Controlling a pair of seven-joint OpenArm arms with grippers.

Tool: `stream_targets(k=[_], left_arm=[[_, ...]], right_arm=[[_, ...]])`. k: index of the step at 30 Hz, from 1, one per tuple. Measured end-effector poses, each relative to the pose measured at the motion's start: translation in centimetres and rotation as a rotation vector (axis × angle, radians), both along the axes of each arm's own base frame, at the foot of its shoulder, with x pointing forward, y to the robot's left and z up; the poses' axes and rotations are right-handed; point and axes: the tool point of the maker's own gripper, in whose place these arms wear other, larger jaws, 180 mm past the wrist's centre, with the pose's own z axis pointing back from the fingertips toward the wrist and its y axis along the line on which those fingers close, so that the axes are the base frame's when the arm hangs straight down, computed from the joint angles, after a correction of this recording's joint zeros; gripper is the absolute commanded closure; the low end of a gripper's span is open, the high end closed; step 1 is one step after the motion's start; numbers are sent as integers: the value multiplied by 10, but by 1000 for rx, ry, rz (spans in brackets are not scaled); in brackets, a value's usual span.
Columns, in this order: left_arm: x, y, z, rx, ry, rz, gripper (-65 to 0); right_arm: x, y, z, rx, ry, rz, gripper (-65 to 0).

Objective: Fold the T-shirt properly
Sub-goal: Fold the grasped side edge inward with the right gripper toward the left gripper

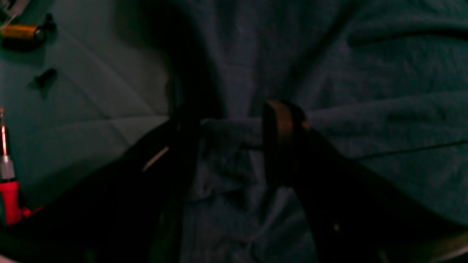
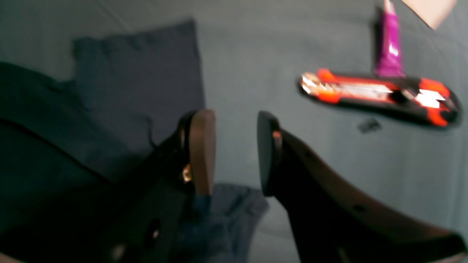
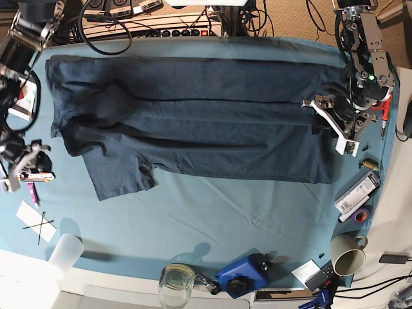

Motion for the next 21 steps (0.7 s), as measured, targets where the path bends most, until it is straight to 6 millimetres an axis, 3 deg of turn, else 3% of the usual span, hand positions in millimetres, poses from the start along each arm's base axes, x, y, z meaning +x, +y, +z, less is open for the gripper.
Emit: stream_targets(k=[12, 21], left_arm=[[0, 0, 0, -1, -1, 0, -288], [1, 0, 1, -2, -4, 0, -288]], right_arm=[[52, 20, -59, 168, 120, -26, -198], [67, 74, -104, 200, 149, -12, -198]])
